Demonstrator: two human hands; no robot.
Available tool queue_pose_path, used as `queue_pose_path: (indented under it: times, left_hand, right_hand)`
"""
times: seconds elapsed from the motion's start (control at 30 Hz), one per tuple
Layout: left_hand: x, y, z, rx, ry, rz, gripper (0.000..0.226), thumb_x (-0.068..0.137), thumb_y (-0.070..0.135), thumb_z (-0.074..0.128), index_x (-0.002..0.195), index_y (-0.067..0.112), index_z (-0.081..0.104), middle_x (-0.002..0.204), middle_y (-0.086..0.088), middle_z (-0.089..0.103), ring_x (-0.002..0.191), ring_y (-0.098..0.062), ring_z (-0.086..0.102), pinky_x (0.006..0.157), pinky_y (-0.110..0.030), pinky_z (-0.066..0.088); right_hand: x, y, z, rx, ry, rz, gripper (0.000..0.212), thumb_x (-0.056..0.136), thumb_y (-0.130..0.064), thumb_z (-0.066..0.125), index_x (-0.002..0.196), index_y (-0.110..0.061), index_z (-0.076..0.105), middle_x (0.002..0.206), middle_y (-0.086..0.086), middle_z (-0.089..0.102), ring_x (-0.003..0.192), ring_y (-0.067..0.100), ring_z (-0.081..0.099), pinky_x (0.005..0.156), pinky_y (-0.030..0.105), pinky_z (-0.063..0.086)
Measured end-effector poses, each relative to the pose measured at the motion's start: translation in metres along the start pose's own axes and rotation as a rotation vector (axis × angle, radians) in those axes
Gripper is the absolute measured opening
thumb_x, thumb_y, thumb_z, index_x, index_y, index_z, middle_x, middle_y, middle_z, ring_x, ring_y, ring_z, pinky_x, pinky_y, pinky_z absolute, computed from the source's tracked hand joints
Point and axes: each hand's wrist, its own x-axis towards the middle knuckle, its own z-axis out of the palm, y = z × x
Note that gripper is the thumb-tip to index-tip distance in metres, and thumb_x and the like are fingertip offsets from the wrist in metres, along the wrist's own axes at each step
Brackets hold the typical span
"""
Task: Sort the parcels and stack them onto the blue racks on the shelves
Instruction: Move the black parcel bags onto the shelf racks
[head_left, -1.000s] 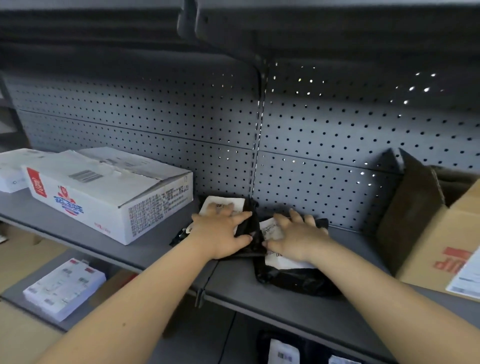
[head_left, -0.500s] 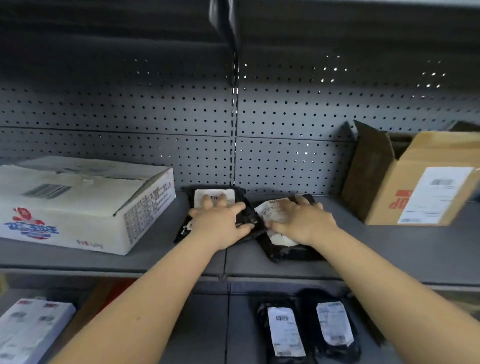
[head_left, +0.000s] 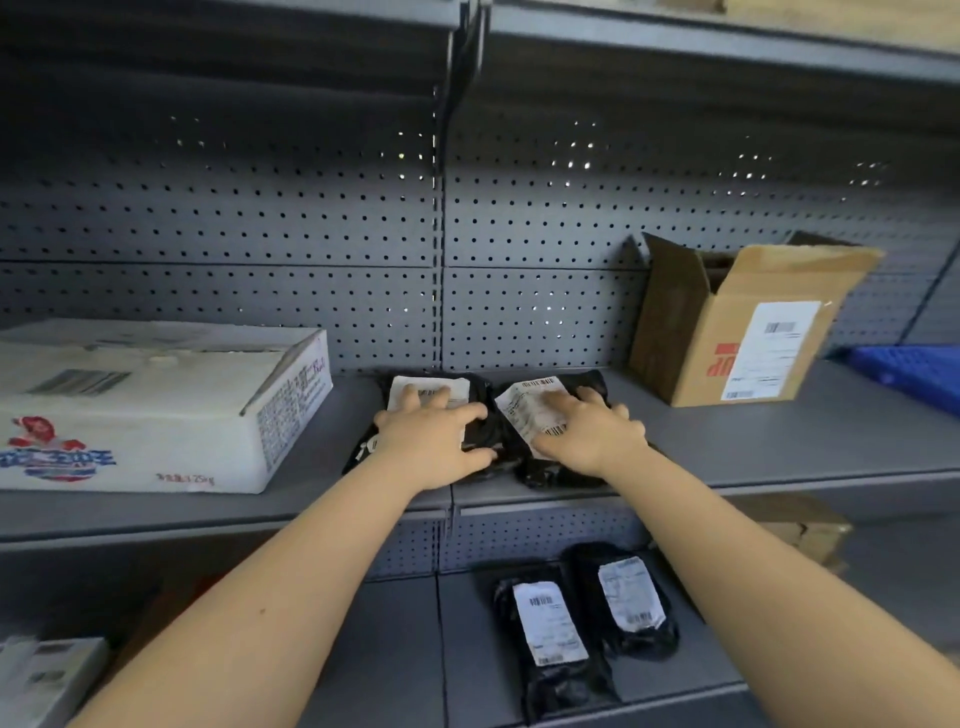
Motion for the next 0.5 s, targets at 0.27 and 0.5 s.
queue_pose_path:
  times: [0.27, 0.5]
  left_hand:
    - [-0.008, 0.011, 0.006, 0.060, 0.113, 0.051, 0.054, 0.081, 0.064, 0.041, 0.133, 0.052, 0.032, 0.155, 0.003, 0.026, 0.136, -0.028, 0.019, 0.093, -0.055, 0.037]
    - [-0.017, 0.027, -0.004, 0.043, 0.160, 0.159, 0.049, 0.079, 0.059, 0.045, 0.127, 0.050, 0.039, 0.148, 0.004, 0.032, 0.131, -0.026, 0.021, 0.095, -0.053, 0.034]
  right_hand:
    - [-0.023, 0.007, 0.001, -0.020, 0.033, 0.010, 0.077, 0.076, -0.063, 0.052, 0.145, -0.046, 0.022, 0.154, 0.000, 0.024, 0.128, 0.039, 0.032, 0.097, 0.045, 0.033]
    - [-0.044, 0.029, -0.009, -0.124, 0.216, -0.015, 0.077, 0.071, -0.060, 0.060, 0.141, -0.041, 0.032, 0.146, 0.000, 0.032, 0.122, 0.038, 0.036, 0.094, 0.045, 0.033]
